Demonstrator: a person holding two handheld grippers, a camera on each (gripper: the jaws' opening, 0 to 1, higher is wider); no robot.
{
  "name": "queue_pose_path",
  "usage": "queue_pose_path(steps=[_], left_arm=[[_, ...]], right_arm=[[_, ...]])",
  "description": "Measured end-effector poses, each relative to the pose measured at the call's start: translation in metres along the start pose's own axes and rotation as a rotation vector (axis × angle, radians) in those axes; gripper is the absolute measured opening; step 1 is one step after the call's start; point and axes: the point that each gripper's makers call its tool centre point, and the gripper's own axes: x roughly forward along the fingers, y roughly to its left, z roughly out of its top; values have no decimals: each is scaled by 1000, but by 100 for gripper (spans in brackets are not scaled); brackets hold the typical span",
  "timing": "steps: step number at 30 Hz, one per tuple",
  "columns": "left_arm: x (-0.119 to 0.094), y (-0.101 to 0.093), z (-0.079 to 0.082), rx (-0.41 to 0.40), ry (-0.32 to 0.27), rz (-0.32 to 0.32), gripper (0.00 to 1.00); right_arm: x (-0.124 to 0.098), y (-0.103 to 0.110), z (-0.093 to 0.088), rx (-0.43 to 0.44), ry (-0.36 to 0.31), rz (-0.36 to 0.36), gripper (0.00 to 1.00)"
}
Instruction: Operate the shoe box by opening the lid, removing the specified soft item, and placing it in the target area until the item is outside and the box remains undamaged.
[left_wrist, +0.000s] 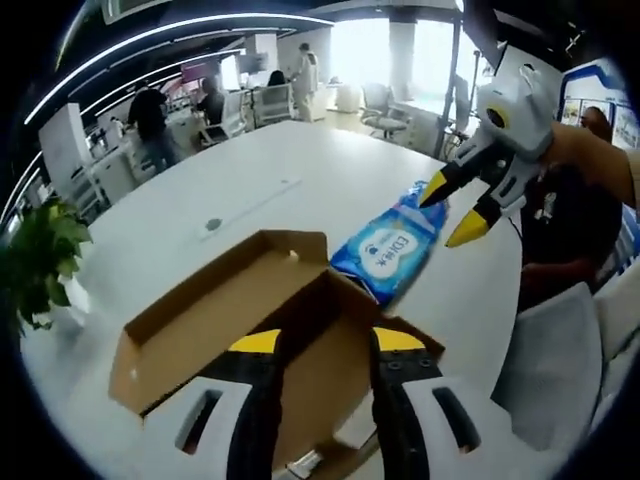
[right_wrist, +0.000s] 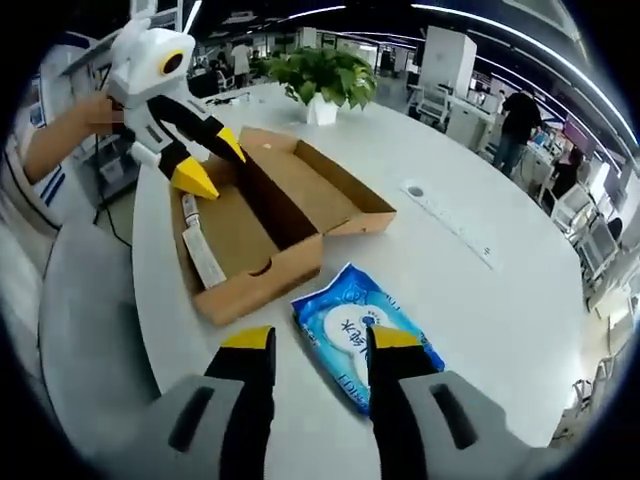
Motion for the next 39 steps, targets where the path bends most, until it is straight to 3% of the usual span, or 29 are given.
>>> queue_pose_path(steps=[15,19,25,39], left_arm=[[-40,33,-43,-85,13,74,37],[-55,41,-62,-96,18,101,39],[-74,57,-90,-155,34,142,41],[-93,83,-132,-257,70,227,41]], right_arm=[[16,40,26,-162,-23,154,42],[20,52,32,-192,-38,214,41],[30,60,33,-256,-25,255,50],[56,76,41,-347,16,333,52]])
